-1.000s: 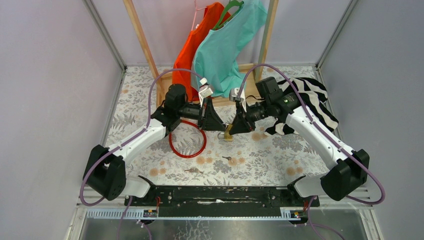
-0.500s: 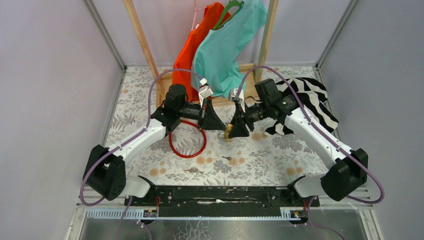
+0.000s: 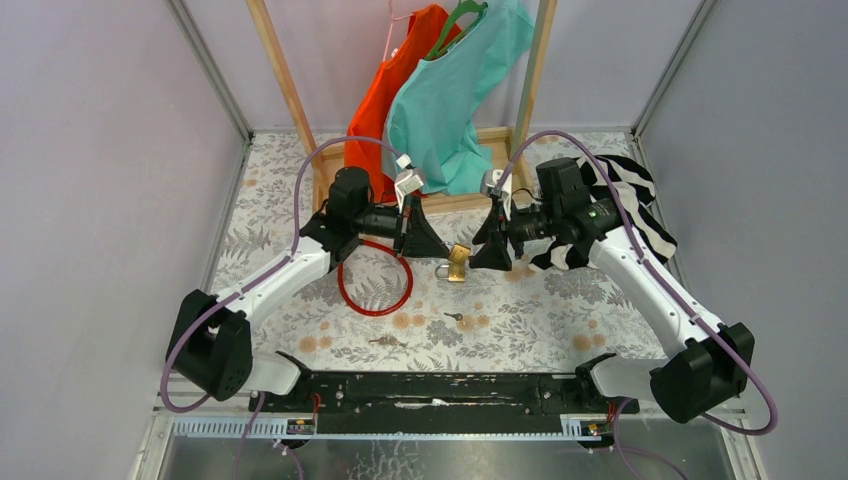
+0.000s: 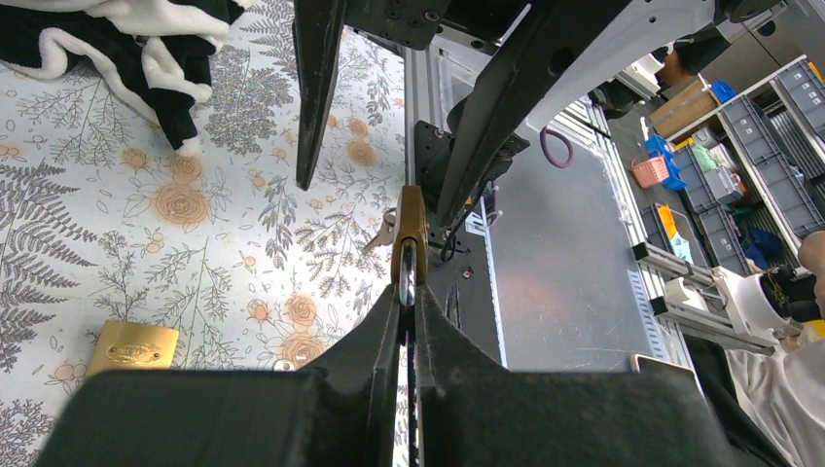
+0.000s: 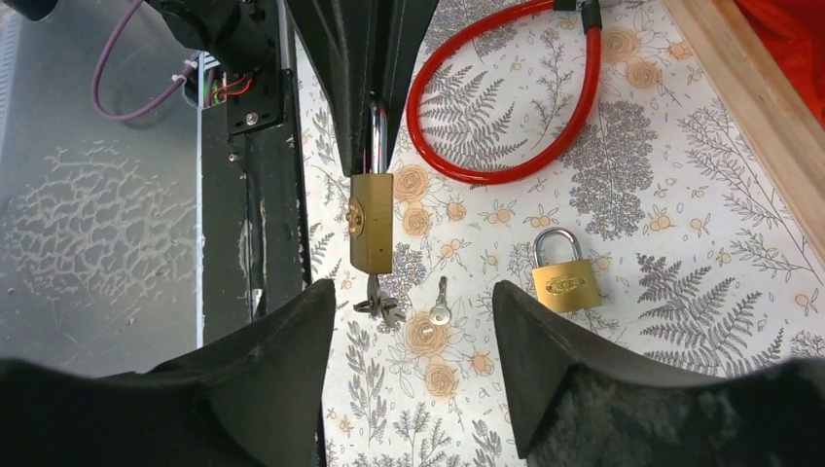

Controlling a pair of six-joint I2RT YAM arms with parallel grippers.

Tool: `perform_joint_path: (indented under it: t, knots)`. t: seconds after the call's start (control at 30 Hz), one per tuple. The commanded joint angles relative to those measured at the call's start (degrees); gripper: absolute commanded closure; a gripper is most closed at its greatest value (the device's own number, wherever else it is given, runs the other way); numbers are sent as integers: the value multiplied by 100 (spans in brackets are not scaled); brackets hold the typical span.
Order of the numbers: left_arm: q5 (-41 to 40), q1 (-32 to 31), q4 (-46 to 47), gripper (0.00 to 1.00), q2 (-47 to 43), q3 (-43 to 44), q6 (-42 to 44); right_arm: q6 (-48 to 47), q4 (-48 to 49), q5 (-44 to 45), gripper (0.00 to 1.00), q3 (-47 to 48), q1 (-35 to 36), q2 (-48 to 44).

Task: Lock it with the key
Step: Lock the lock.

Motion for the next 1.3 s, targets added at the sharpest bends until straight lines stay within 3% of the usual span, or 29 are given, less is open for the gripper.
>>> perform_joint_path:
  t: [0.0, 0.17, 0.43, 0.83, 1.17, 1.27]
  knots:
    - [28, 44, 113, 100, -145, 45, 2, 46, 136, -288, 38, 63, -57, -129]
    - [26, 58, 109, 100, -170, 23, 10, 41, 51, -643, 52, 111, -59, 86]
    - [13, 85, 111, 100, -201, 11, 20, -283, -440, -878, 64, 371, 41, 424]
    - [4, 85, 116, 100, -202, -16, 49, -119, -364, -1041, 67, 477, 50, 432]
    - [11, 101, 109, 100, -244, -29, 61, -295, -463, -834, 100, 391, 46, 374]
    - [17, 125, 113, 100, -277, -38, 79, -404, -478, -688, 100, 314, 15, 329]
